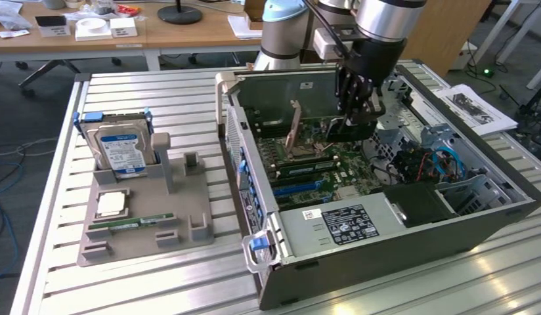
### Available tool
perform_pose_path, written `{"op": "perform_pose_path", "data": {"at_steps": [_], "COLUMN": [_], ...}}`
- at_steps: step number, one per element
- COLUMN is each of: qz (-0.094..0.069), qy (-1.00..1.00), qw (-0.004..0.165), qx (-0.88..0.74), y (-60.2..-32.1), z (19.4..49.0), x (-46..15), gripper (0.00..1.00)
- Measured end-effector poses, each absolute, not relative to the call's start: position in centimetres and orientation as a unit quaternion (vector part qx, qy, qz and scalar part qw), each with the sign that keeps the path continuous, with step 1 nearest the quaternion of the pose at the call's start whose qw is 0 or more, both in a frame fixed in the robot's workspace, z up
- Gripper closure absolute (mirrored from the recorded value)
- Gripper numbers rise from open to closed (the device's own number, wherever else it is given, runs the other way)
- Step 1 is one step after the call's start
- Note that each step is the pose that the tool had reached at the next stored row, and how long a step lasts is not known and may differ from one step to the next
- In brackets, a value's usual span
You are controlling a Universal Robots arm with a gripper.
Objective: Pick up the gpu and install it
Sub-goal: 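Insert the gpu into the slot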
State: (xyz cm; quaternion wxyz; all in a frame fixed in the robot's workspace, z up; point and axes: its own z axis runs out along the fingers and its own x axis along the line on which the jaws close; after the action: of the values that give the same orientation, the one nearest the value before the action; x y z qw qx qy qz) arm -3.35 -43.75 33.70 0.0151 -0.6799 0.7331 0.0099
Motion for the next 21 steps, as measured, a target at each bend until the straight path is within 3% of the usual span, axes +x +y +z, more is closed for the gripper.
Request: {"op": "perform_pose_path", "data": {"at_steps": [21], "qz": [0.01], "qy": [0.731], "qw": [0.015], "qx": [-0.682], "y": [-43.7], "z": [32.3], "x": [-3.8], "gripper": [0.73]}}
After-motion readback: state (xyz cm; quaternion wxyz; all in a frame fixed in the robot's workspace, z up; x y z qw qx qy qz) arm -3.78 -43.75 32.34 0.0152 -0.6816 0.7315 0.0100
